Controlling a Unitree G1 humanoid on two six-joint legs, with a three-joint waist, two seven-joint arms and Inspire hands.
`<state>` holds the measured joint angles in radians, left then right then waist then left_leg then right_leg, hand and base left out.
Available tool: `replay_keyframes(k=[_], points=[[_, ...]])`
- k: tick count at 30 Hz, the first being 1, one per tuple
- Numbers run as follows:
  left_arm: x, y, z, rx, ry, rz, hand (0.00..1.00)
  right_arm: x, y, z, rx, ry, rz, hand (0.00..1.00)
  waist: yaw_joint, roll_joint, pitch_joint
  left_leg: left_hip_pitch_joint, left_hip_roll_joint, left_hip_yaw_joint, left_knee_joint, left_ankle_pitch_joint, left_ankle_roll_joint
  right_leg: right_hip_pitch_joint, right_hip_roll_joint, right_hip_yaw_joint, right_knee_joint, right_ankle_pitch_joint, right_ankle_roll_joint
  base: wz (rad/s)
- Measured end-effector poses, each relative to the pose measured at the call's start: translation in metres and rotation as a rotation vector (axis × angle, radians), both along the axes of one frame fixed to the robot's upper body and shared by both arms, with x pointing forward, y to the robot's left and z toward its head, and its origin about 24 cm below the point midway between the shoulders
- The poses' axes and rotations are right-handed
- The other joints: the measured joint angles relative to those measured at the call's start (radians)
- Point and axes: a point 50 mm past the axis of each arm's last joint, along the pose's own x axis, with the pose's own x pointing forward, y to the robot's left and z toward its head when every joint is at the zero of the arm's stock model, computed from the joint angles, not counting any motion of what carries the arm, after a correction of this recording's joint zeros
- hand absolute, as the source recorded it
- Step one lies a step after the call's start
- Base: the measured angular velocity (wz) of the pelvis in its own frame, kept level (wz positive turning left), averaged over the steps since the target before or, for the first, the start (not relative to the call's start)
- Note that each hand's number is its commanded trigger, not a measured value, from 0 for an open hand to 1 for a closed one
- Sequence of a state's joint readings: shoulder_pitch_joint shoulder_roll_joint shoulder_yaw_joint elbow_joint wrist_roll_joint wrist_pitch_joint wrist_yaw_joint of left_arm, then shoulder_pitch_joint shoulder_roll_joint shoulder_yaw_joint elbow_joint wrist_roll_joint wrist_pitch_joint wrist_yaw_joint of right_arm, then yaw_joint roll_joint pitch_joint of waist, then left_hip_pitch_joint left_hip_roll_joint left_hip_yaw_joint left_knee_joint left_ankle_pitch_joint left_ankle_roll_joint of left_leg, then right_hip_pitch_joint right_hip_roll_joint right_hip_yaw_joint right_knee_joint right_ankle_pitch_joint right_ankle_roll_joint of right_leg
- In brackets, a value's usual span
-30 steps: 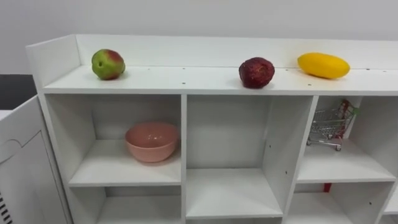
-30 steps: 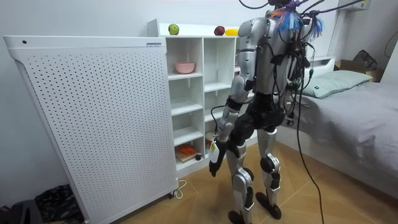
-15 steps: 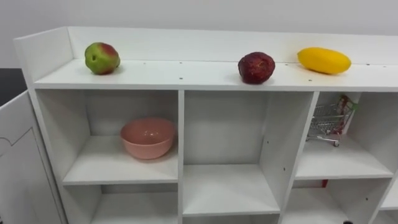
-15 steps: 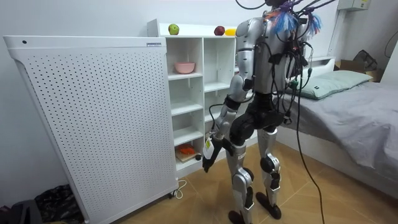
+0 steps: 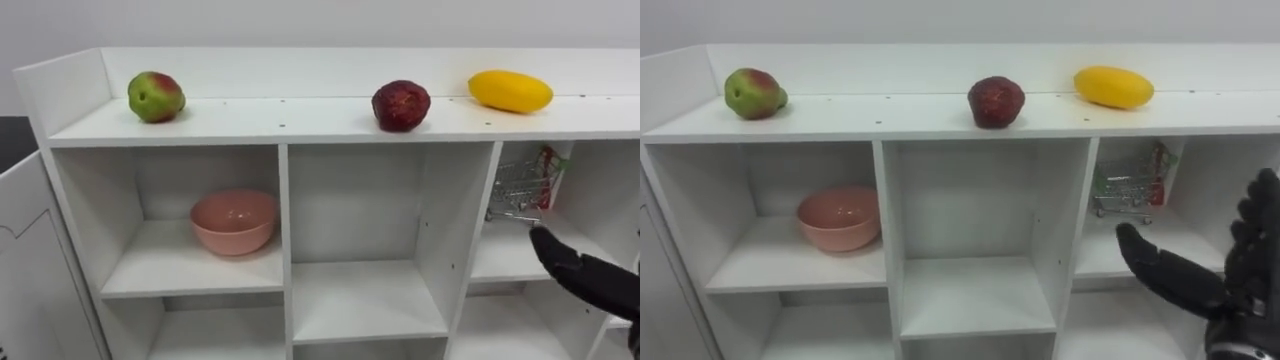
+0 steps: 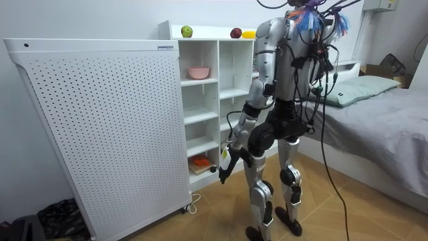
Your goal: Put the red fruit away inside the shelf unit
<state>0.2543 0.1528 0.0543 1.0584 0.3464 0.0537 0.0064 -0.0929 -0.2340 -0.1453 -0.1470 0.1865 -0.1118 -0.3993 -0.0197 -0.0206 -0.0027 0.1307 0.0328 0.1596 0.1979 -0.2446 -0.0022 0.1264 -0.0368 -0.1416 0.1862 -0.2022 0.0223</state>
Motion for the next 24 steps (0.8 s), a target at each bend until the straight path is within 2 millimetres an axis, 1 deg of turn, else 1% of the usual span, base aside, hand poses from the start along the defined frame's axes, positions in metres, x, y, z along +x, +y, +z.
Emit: replay_keyframes(k=[3, 5, 7, 10, 13, 18, 20, 21, 22, 24], points=[[0.0, 0.002, 0.0, 0.003, 0.0, -0.001, 0.0, 0.005, 0.009, 0.017, -0.025, -0.063, 0.053, 0.0, 0.005, -0.007, 0.0004, 0.001, 0.001, -0.002, 0.0, 0.0, 0.0, 0.006, 0.001, -0.003, 0.0, 0.0, 0.0, 0.0], [0.0, 0.003, 0.001, 0.005, -0.001, -0.002, 0.0, 0.008, 0.011, 0.023, -0.03, -0.085, 0.07, 0.0, 0.01, -0.013, 0.0003, 0.0, 0.002, -0.002, 0.0, 0.0, 0.0, 0.006, 0.001, -0.006, 0.0, 0.0, 0.0, 0.0], [0.003, 0.004, 0.001, 0.009, -0.006, -0.005, 0.0, 0.012, 0.014, 0.031, -0.033, -0.117, 0.083, 0.0, 0.02, -0.019, 0.0038, -0.005, 0.001, -0.008, 0.003, 0.0, 0.0, 0.004, 0.0, -0.017, 0.0, 0.0, 0.0, 0.02], [0.007, 0.006, 0.002, 0.016, -0.012, -0.021, 0.0, 0.016, 0.017, 0.041, -0.033, -0.155, 0.09, 0.0, 0.023, -0.029, 0.0079, -0.016, 0.001, -0.018, 0.009, 0.0, 0.0, 0.001, -0.001, -0.031, -0.001, 0.001, -0.001, 0.1], [0.008, 0.005, 0.002, 0.016, -0.01, -0.035, 0.0, 0.02, 0.022, 0.05, -0.048, -0.18, 0.116, 0.0, 0.031, -0.03, 0.0079, -0.017, 0.001, -0.022, 0.009, 0.0, 0.0, 0.001, -0.001, -0.038, -0.002, 0.001, -0.001, 0.05], [0.008, 0.006, 0.002, 0.029, 0.003, -0.069, 0.0, 0.024, 0.019, 0.065, -0.098, -0.212, 0.121, 0.0, 0.05, -0.033, 0.0063, -0.018, 0.0, -0.025, 0.007, 0.001, -0.001, -0.005, -0.004, -0.058, -0.002, 0.001, -0.001, 0.02], [0.008, 0.006, 0.002, 0.029, 0.005, -0.07, 0.0, 0.025, 0.02, 0.072, -0.108, -0.237, 0.125, 0.0, 0.052, -0.035, 0.005, -0.018, 0.0, -0.025, 0.007, 0.001, -0.001, -0.005, -0.005, -0.064, -0.002, 0.001, -0.001, 0.0], [0.005, 0.006, 0.002, 0.027, 0.011, -0.068, 0.0, 0.026, 0.021, 0.077, -0.112, -0.253, 0.128, 0.0, 0.053, -0.037, 0.0044, -0.02, 0.0, -0.027, 0.007, 0.001, -0.001, -0.005, -0.005, -0.068, -0.002, 0.001, -0.001, 0.05], [0.004, 0.006, 0.002, 0.025, 0.014, -0.067, 0.0, 0.027, 0.022, 0.081, -0.109, -0.268, 0.134, 0.0, 0.052, -0.041, 0.0043, -0.022, 0.0, -0.03, 0.007, 0.002, -0.001, -0.005, -0.006, -0.082, -0.002, 0.001, -0.001, 0.06], [0.006, 0.006, 0.002, 0.021, 0.017, -0.085, 0.0, 0.029, 0.023, 0.087, -0.104, -0.287, 0.14, 0.0, 0.052, -0.048, 0.0004, -0.022, 0.0, -0.032, 0.007, 0.003, -0.001, -0.004, -0.006, -0.092, -0.003, 0.001, -0.001, 0.05]])
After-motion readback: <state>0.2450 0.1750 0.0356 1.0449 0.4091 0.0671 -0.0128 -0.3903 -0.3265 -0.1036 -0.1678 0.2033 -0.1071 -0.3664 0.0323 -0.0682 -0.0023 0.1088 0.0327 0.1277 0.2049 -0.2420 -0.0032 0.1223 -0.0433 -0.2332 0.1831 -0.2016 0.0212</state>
